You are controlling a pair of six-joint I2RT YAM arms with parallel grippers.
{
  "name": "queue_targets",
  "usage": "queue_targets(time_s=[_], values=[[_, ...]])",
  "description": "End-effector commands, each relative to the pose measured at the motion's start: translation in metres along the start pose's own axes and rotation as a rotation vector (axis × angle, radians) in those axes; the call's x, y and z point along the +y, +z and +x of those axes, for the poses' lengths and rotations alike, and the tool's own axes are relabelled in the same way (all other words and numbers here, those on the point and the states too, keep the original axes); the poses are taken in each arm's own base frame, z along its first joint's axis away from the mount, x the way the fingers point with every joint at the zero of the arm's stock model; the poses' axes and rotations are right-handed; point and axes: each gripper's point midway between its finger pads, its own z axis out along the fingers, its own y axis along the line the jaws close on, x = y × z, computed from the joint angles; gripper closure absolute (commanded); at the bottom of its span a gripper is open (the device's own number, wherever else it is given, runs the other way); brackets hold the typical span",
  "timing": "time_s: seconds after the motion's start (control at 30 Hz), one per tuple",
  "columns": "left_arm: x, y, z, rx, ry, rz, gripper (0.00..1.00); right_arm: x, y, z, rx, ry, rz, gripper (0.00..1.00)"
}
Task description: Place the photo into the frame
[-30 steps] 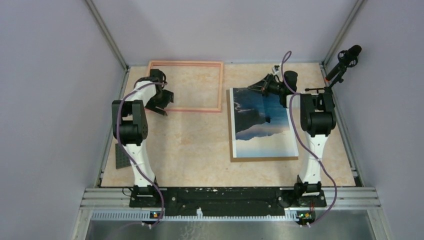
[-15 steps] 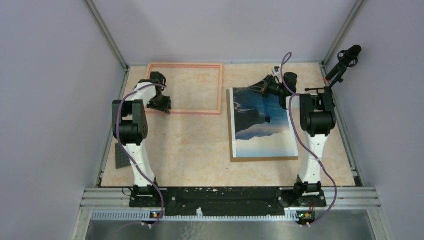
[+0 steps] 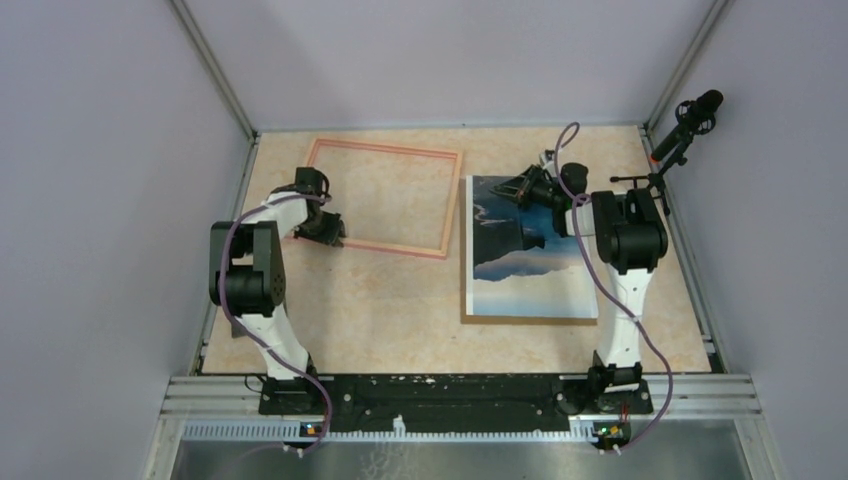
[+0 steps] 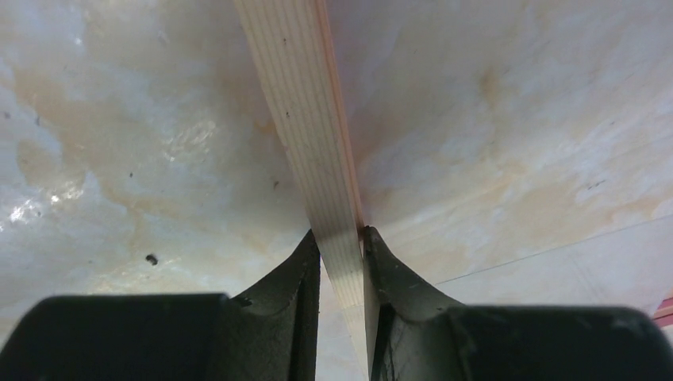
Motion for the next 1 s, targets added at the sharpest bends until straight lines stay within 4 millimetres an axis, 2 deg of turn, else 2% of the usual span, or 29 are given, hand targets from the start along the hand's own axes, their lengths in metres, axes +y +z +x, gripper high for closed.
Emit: queue_targets(time_s=[0.0,0.1,0.17,0.23,0.27,0.47,0.57,0.67,0.8,0.87,0.93,0.97], values=[[0.065,0.012,0.047,0.132,0.059,-0.174,0.91,0.03,-0.013,-0.027,-0.103,-0.076,-0.073,1.0],[0.07,0.008,0.061,0.169,0.055,-0.143,0.99,0.024,-0.016,-0.03,-0.104,-0.073,-0.056,1.0],[0.075,0.005,0.07,0.195,0.047,-0.126,0.99,0.017,-0.022,-0.034,-0.11,-0.063,-0.045,1.0],[0.081,0.002,0.077,0.22,0.035,-0.111,0.94,0.013,-0.024,-0.035,-0.103,-0.057,-0.039,1.0],[0.082,-0.001,0.078,0.223,0.032,-0.102,0.89,0.01,-0.025,-0.036,-0.101,-0.054,-0.034,1.0],[0.078,-0.023,0.065,0.157,0.081,-0.062,0.36,-0.001,-0.023,-0.035,-0.094,-0.054,0.016,1.0],[0.075,-0.039,0.055,0.121,0.111,-0.032,0.13,-0.011,-0.023,-0.037,-0.106,-0.045,0.059,1.0],[0.07,-0.055,0.045,0.083,0.142,0.025,0.02,-0.019,-0.02,-0.035,-0.115,-0.031,0.098,1.0],[0.046,-0.082,0.021,-0.051,0.237,0.166,0.02,-0.028,-0.007,-0.022,-0.103,-0.017,0.181,1.0],[0.02,-0.101,0.015,-0.099,0.313,0.31,0.01,-0.026,-0.001,-0.013,-0.078,-0.03,0.199,0.87],[-0.022,-0.134,0.032,-0.068,0.467,0.6,0.01,-0.022,-0.002,-0.007,-0.062,-0.055,0.216,0.7],[-0.042,-0.158,0.049,-0.03,0.555,0.791,0.01,-0.02,-0.004,-0.005,-0.053,-0.069,0.225,0.61]])
